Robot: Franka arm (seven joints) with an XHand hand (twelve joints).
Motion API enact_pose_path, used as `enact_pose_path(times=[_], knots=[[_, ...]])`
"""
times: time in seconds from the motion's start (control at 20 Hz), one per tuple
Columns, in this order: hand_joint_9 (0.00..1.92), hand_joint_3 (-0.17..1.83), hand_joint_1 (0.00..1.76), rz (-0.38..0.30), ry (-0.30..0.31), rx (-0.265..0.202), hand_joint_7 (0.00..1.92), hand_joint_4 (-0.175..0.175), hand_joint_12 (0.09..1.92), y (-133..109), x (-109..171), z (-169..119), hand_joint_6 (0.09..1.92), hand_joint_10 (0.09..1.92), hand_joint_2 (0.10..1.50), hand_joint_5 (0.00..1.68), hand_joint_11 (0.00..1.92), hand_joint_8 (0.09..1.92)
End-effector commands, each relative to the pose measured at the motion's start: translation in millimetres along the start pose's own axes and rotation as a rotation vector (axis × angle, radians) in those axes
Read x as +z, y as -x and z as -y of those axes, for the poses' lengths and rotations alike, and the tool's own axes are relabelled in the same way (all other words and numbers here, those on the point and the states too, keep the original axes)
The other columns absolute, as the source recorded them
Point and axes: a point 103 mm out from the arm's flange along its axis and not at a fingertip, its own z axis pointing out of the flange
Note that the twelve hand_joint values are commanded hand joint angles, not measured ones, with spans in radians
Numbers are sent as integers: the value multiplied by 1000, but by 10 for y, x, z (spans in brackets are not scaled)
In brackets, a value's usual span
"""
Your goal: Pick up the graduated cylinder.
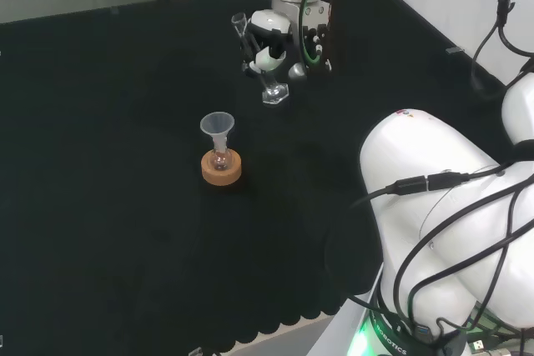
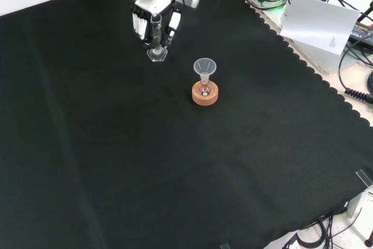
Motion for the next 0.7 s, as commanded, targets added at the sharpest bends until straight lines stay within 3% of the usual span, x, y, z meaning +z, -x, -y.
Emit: enact_pose_path(times=[0.05, 0.7], knots=[[1421, 1, 1256, 64, -38, 53, 985, -175, 883, 44, -32, 250, 1044, 90, 1124, 948, 1063, 1030], [1440, -2, 1260, 88, -148, 71, 1005, -175, 889, 4, 63, 741, 1021, 88, 1117, 962, 1063, 1004]])
